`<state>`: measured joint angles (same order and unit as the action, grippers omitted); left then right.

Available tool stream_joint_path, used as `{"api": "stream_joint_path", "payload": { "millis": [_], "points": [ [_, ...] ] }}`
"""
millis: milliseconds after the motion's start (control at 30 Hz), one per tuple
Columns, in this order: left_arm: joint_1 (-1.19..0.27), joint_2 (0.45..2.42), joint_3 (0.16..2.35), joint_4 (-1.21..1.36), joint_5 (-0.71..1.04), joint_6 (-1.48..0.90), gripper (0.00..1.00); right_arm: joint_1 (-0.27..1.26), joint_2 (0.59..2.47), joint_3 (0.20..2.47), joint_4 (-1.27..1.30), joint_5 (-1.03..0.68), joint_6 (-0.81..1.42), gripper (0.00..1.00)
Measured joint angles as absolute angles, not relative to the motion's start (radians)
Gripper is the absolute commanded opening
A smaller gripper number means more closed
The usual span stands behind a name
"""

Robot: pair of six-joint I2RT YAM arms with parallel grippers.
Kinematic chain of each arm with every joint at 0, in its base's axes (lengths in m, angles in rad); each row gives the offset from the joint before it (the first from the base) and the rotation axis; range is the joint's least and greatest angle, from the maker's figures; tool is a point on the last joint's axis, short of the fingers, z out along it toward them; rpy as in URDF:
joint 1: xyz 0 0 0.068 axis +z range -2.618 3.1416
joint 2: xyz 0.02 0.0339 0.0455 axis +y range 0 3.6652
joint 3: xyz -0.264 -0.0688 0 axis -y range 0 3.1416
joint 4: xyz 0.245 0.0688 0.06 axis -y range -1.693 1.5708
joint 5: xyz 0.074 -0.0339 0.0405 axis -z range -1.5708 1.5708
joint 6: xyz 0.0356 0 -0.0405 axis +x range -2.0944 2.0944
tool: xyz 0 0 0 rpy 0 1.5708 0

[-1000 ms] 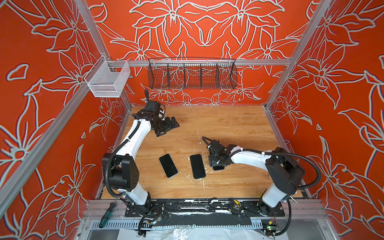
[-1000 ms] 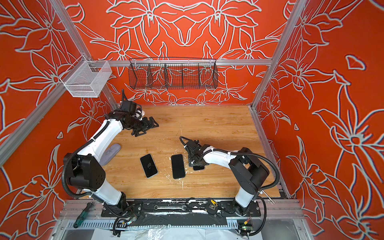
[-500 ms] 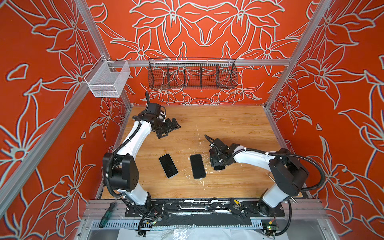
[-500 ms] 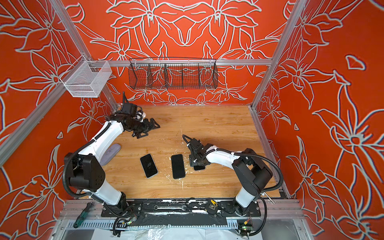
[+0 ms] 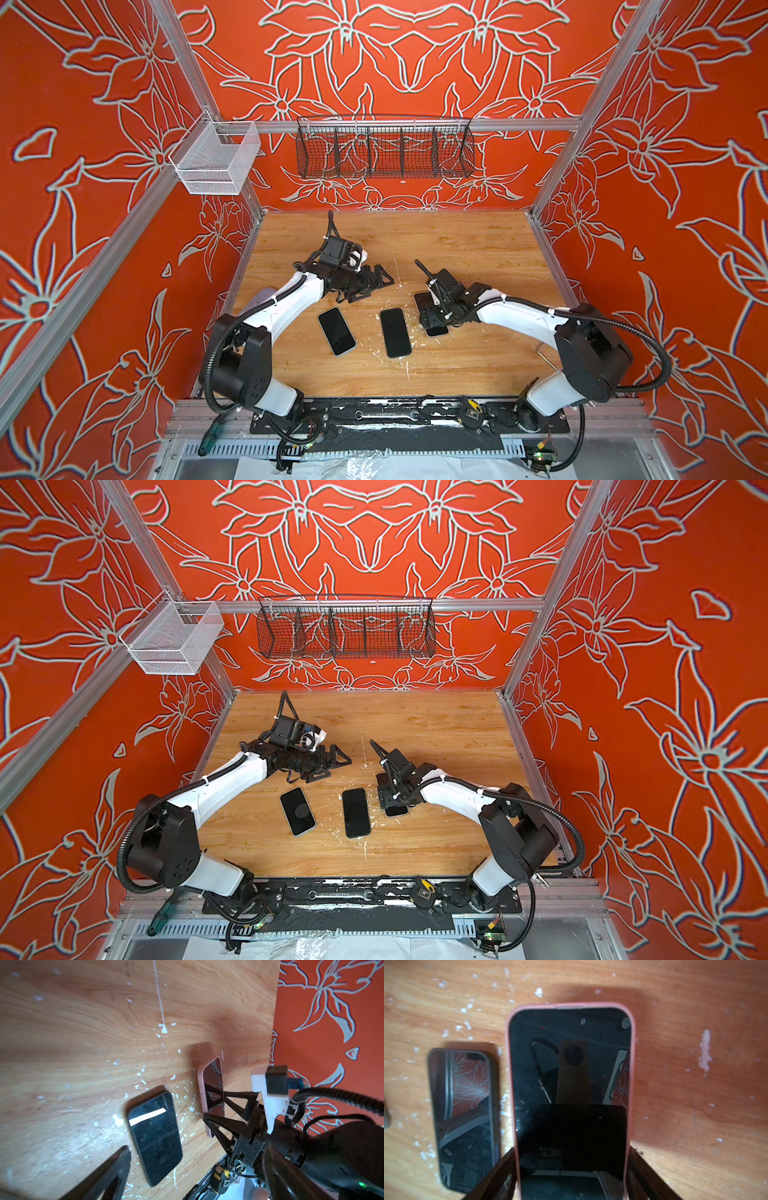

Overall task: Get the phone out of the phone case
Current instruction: 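Grasp the pink-cased phone's edge with the right gripper while left gripper approaches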

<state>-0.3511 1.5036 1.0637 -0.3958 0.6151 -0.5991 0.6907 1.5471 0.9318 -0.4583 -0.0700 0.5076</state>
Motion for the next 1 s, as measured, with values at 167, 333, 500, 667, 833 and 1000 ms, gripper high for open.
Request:
{"api": "stream_joint_path", "payload": {
  "millis": [167, 333, 500, 667, 833, 1000],
  "points": [
    [-0.434, 1.561, 1.068, -0.300, 0.627, -0.608, 0.98, 0.691, 1.505, 0.975, -0.464, -0.133, 0.496, 0.59],
    [-0.467, 1.637, 1.080, -0.239, 0.635, -0.633, 0.97, 0.691, 1.454, 1.006, -0.459, -0.186, 0.496, 0.59],
    [-0.479, 1.679, 1.078, -0.151, 0.657, -0.684, 0.82, 0.691, 1.432, 1.012, -0.460, -0.219, 0.496, 0.59],
    [-0.479, 1.687, 1.065, -0.054, 0.678, -0.740, 0.74, 0.691, 1.432, 1.013, -0.461, -0.231, 0.496, 0.59],
    [-0.479, 1.687, 1.063, -0.025, 0.678, -0.756, 0.59, 0.691, 1.432, 1.013, -0.463, -0.233, 0.496, 0.59],
    [-0.479, 1.687, 1.060, -0.012, 0.680, -0.762, 0.40, 0.691, 1.431, 1.013, -0.463, -0.233, 0.497, 0.59]
  ]
}}
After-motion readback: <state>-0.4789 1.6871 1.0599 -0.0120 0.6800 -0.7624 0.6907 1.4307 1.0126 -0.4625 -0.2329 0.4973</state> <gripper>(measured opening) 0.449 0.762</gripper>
